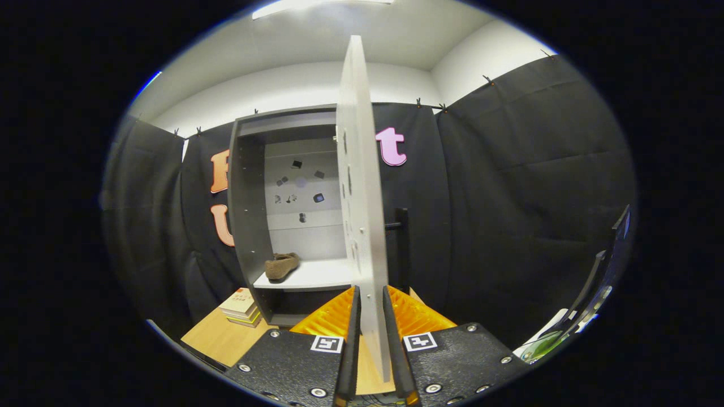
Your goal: Open the shoe cabinet door, grab the shoes and put them into the shoe cabinet, then close the shoe cabinet door.
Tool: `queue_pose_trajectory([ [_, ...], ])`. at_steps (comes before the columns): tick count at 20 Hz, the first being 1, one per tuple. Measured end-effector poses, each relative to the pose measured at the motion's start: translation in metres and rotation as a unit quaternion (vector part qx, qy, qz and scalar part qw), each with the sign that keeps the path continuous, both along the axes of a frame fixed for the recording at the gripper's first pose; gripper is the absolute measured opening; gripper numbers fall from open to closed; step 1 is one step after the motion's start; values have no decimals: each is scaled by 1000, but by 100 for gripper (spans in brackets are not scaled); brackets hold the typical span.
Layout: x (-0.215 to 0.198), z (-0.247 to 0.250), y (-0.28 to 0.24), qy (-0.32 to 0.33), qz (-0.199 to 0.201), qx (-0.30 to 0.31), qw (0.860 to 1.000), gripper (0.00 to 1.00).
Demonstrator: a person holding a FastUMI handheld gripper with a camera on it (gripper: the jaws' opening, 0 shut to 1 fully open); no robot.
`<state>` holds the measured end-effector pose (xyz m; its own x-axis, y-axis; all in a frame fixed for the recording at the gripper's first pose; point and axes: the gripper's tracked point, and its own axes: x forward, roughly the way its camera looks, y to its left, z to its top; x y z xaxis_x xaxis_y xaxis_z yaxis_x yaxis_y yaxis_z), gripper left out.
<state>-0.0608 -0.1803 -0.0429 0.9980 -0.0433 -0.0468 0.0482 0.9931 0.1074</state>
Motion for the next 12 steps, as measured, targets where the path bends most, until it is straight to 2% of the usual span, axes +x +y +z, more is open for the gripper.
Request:
queue_pose_trajectory([
  [5,-7,3,58,-18,17,-4,1000,25],
  [12,-2,-10,137,-9,44,-17,999,25],
])
